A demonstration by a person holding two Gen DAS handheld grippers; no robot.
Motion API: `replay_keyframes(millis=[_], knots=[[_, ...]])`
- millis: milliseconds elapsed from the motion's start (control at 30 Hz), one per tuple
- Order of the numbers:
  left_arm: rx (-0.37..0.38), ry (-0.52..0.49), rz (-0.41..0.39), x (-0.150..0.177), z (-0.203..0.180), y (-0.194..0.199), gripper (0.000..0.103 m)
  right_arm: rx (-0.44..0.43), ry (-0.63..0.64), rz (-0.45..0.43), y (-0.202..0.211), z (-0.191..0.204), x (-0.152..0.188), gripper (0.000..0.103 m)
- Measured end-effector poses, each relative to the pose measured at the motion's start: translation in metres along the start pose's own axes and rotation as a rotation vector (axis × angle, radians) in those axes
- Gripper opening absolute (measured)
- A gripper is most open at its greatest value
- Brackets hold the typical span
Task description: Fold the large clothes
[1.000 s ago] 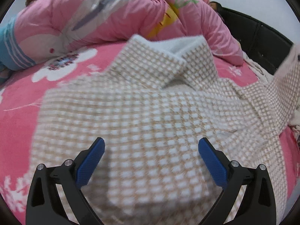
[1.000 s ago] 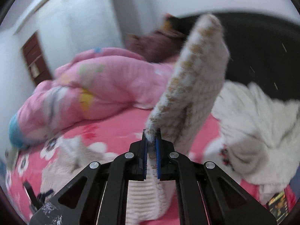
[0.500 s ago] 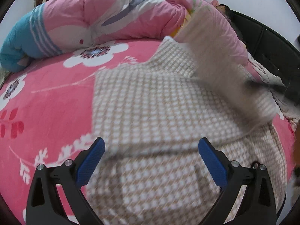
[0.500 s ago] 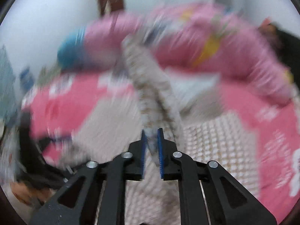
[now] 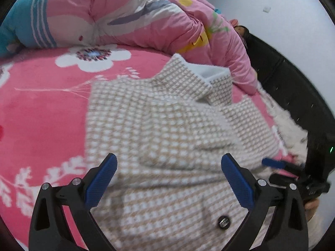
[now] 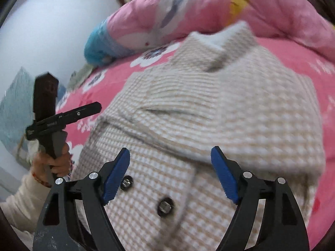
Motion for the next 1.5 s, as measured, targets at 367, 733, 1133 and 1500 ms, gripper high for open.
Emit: replay_keyframes(millis=[367, 733, 1133, 1500], knots=[[-0.141, 0.027, 0.116, -0.035, 0.000, -0.076, 0.055, 0.040, -0.109, -0.049, 0.012, -0.037, 0.049, 0.065], [-0.237, -0.167, -0.016, -0.055, -0.037, -0.039, 0.008, 0.139, -0.081, -0.121, 0.044, -0.042, 0.056, 0.064], [-0.251, -0.022, -0.013, -0.038, 0.035, -0.020, 0.008, 0.186, -0.114, -0.101, 0.052, -0.050, 0.060, 0.064], [-0.276, -0.034, -0.074, -0.038, 0.032, -0.022, 0.008, 0.243, -0.074, -0.100, 0.062, -0.048, 0.045, 0.064]])
Point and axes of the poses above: each gripper's, at about its wrist camera, not at the fingertips, and y roughly against the way its jaws point, z to its left, x to its underside, the point moved 2 cm from there along -y, roughly the way its jaws point, and after that the axes turned 4 degrees about -x, right-handed, at the moved point
